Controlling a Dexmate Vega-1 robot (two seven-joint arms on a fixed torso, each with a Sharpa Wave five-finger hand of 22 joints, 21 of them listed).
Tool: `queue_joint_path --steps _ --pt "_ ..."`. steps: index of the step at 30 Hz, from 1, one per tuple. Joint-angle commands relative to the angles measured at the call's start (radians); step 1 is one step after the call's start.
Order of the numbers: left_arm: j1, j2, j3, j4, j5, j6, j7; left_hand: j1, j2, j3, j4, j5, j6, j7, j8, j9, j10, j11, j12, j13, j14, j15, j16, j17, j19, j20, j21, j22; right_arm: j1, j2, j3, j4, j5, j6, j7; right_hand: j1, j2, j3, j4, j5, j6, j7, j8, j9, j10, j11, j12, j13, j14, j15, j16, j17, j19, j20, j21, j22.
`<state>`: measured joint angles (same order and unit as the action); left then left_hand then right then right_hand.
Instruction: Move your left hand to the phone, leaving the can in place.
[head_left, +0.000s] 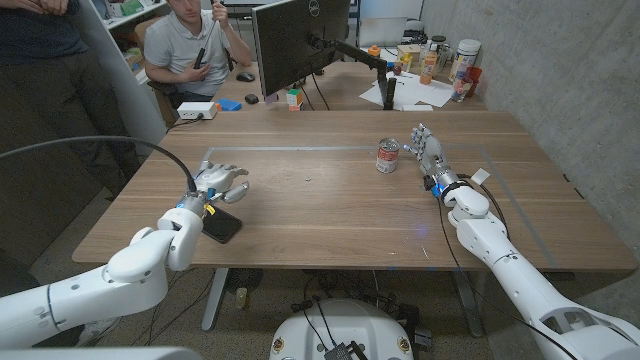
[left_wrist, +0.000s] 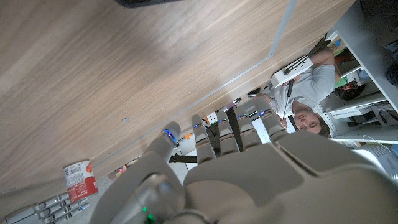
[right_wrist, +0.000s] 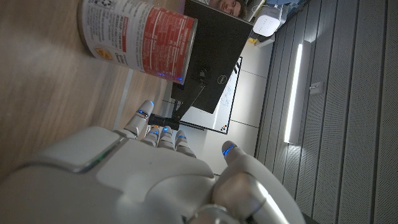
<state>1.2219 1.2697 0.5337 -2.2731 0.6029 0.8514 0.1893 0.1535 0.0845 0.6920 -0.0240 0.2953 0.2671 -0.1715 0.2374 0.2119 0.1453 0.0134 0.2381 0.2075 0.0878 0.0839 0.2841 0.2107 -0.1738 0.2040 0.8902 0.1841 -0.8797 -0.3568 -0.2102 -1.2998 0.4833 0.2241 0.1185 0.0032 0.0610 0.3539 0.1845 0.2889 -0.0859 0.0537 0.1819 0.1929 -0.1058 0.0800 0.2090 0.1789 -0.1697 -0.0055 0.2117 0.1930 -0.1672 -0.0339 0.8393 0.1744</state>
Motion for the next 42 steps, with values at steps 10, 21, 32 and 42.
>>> queue_joint_path --steps 10,21,32,42 --pt "0.099 -0.065 0.024 0.111 0.050 0.003 0.117 -0.019 0.001 0.002 0.003 -0.013 -0.057 0.006 -0.022 0.007 -0.040 0.003 -0.014 0.010 -0.043 0.001 -0.013 0.016 -0.153 0.011 -0.013 0.005 -0.001 0.000 -0.001 -0.012 -0.006 -0.009 -0.012 -0.001 0.130 0.005 0.000 0.002 -0.001 0.001 0.006 0.001 -0.007 0.000 0.004 0.002 -0.048 0.003 0.004 0.002 -0.109 -0.004 -0.003 0.004" --pt "0.205 -0.096 -0.034 0.131 -0.053 -0.018 0.226 -0.036 0.002 0.000 0.012 -0.018 -0.101 0.016 -0.033 0.009 -0.065 0.004 -0.020 0.012 -0.061 -0.004 -0.018 0.022 -0.144 0.011 -0.016 0.006 -0.003 -0.003 -0.002 -0.022 -0.011 -0.024 -0.022 -0.002 0.130 0.004 0.000 0.002 -0.001 0.002 0.006 0.001 -0.007 0.000 0.004 0.002 -0.048 0.005 0.004 0.002 -0.108 -0.003 -0.005 0.004" --pt "0.296 -0.139 -0.079 0.186 -0.090 -0.036 0.398 -0.048 0.007 -0.001 0.020 -0.019 -0.107 0.019 -0.031 0.011 -0.072 0.007 -0.019 0.014 -0.084 -0.007 -0.024 0.028 -0.147 0.010 -0.023 0.006 -0.005 -0.007 -0.008 -0.032 -0.019 -0.041 -0.024 -0.002 0.129 0.003 0.000 0.001 -0.001 0.001 0.006 0.001 -0.006 0.003 0.004 0.002 -0.048 0.004 0.003 0.002 -0.108 -0.003 -0.007 0.004" --pt "0.348 -0.139 -0.147 0.187 -0.118 -0.071 0.469 -0.077 0.012 -0.010 0.046 -0.022 -0.086 0.021 -0.017 0.013 -0.028 0.006 0.000 0.014 -0.060 -0.020 -0.010 0.036 -0.148 0.011 -0.029 0.007 -0.025 -0.010 0.000 -0.049 -0.015 -0.065 -0.038 -0.002 0.129 0.003 0.001 0.001 0.000 0.002 0.006 0.001 -0.007 0.001 0.003 0.002 -0.048 0.004 0.003 0.002 -0.108 -0.002 -0.010 0.004"
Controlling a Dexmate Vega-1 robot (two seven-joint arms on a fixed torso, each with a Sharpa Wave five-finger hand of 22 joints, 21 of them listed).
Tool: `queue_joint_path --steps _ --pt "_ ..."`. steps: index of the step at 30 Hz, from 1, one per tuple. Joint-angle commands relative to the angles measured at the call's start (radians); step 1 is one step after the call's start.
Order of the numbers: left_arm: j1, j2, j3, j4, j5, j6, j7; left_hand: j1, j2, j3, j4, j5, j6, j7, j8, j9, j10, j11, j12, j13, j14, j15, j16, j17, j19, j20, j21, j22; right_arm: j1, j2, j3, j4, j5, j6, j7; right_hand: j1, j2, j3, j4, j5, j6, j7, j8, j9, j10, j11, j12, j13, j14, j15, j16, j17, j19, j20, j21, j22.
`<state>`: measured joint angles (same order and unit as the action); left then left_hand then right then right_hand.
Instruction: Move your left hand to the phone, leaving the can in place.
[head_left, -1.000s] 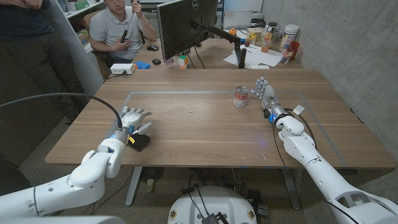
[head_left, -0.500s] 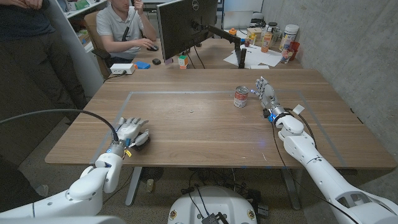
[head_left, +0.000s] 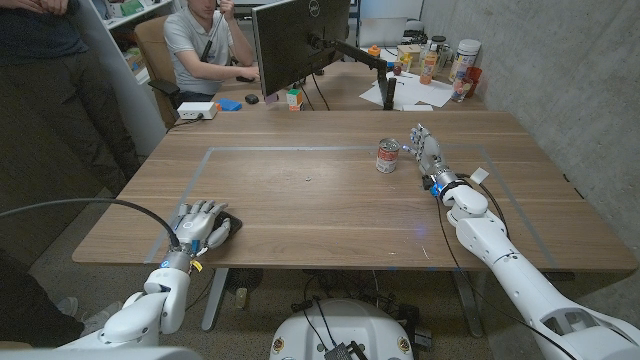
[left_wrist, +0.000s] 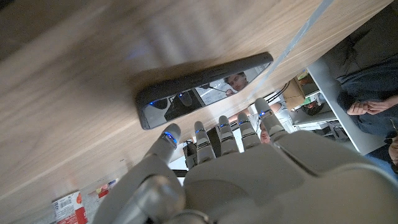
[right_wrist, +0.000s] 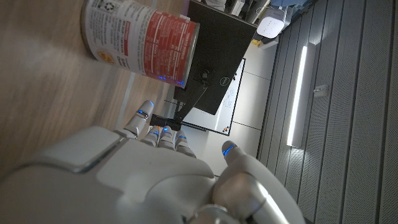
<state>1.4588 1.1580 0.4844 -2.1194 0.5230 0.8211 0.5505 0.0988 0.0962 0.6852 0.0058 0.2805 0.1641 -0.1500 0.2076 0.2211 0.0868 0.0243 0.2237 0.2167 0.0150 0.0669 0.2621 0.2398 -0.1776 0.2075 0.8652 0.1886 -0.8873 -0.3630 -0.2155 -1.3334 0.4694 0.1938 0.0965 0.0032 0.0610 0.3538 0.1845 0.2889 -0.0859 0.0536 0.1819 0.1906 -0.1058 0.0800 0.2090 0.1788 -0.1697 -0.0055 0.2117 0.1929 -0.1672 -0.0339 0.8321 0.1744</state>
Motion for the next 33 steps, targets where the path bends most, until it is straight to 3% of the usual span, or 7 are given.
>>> queue_joint_path --steps 1,14,33 --pt "0.109 -0.029 -0.099 0.033 -0.038 -0.037 0.105 -0.025 -0.001 -0.004 0.018 -0.008 0.022 -0.003 0.015 0.004 0.036 -0.005 0.017 0.005 0.016 -0.003 0.013 0.007 -0.143 0.007 -0.005 0.003 -0.018 -0.004 0.005 -0.013 -0.003 -0.032 -0.016 -0.002 0.129 0.003 0.001 0.001 0.001 0.002 0.006 0.004 -0.006 0.002 0.004 0.002 -0.048 0.004 0.003 0.002 -0.108 -0.003 -0.003 0.004" --pt "0.060 -0.037 -0.088 0.092 -0.040 -0.098 0.079 -0.039 0.008 -0.001 0.034 -0.005 0.028 -0.004 0.018 0.005 0.037 -0.002 0.017 0.004 -0.005 -0.016 0.004 0.008 -0.133 0.007 -0.006 0.004 0.000 0.002 0.001 -0.007 -0.017 -0.030 -0.023 -0.002 0.129 0.002 0.001 0.001 0.003 0.003 0.006 0.004 -0.006 0.004 0.004 0.002 -0.048 0.005 0.004 0.002 -0.107 0.000 -0.005 0.004" --pt "0.027 -0.040 -0.086 0.115 -0.046 -0.131 0.055 -0.049 0.014 -0.001 0.049 -0.004 0.026 -0.001 0.018 0.005 0.028 -0.001 0.014 0.003 -0.014 -0.020 0.000 0.010 -0.132 0.007 -0.010 0.004 0.019 0.009 -0.004 0.016 -0.028 -0.033 -0.027 -0.002 0.128 0.000 0.000 0.001 0.004 0.003 0.006 0.004 -0.004 0.004 0.004 0.002 -0.048 0.006 0.003 0.002 -0.105 0.000 -0.009 0.004"
